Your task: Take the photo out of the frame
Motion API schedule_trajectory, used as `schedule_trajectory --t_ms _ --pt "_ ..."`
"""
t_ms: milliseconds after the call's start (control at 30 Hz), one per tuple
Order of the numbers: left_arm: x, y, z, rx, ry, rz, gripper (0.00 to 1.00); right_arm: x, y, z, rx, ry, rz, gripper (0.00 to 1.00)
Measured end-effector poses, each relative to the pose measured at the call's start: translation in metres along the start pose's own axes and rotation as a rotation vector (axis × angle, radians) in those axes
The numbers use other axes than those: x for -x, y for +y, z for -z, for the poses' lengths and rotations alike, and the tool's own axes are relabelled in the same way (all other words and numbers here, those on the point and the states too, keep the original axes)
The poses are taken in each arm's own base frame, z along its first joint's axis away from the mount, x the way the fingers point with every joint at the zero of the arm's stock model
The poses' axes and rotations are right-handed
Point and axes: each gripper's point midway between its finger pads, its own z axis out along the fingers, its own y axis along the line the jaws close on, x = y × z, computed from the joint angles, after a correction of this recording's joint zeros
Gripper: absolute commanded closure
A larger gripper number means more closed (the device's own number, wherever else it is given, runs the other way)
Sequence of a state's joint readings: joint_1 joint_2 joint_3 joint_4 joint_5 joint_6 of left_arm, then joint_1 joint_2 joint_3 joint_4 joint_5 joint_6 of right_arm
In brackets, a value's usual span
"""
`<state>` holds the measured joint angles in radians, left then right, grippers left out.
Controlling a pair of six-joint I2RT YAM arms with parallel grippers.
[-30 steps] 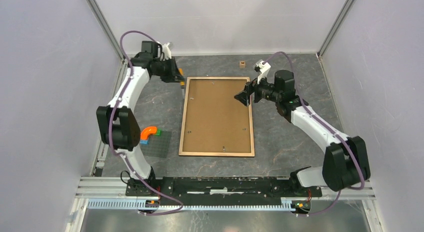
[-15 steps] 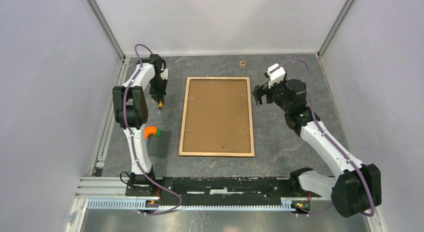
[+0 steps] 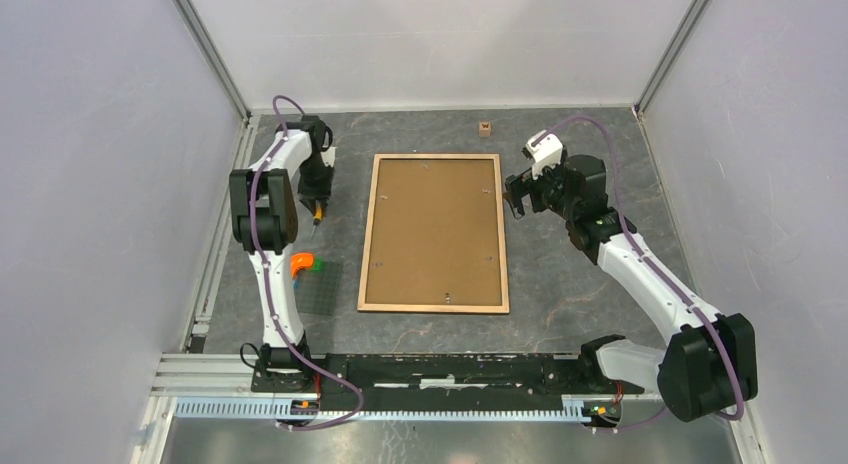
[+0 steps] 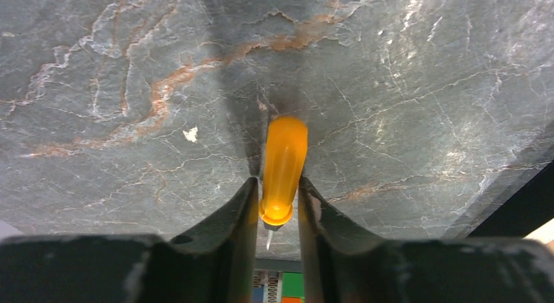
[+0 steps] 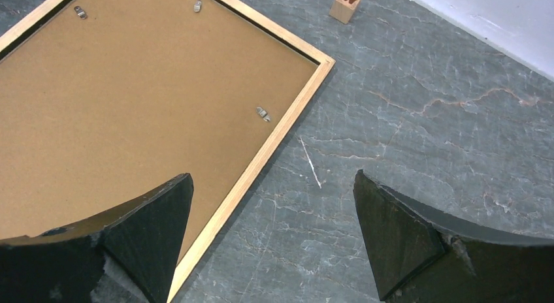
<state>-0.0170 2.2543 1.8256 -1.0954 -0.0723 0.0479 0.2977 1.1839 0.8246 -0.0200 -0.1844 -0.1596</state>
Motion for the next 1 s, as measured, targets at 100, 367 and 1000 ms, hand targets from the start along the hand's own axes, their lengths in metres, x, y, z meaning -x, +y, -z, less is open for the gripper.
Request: schedule_trajectory --t_ms 100,367,1000 --pt "-0.003 0.000 -0.003 -0.001 0.012 -0.003 0.46 -0.002 -0.001 0.000 0.009 0.013 -0.004 0.02" --pt "-0.009 0.005 -0.001 -0.005 0.023 -0.024 0.00 0.000 -0.005 -0.001 0.055 0.034 -0.027 0.02" --pt "-0.001 -0.024 0.295 -0.166 -0.854 -0.301 0.00 0.020 -0.024 0.003 0.156 0.099 -0.125 0.02"
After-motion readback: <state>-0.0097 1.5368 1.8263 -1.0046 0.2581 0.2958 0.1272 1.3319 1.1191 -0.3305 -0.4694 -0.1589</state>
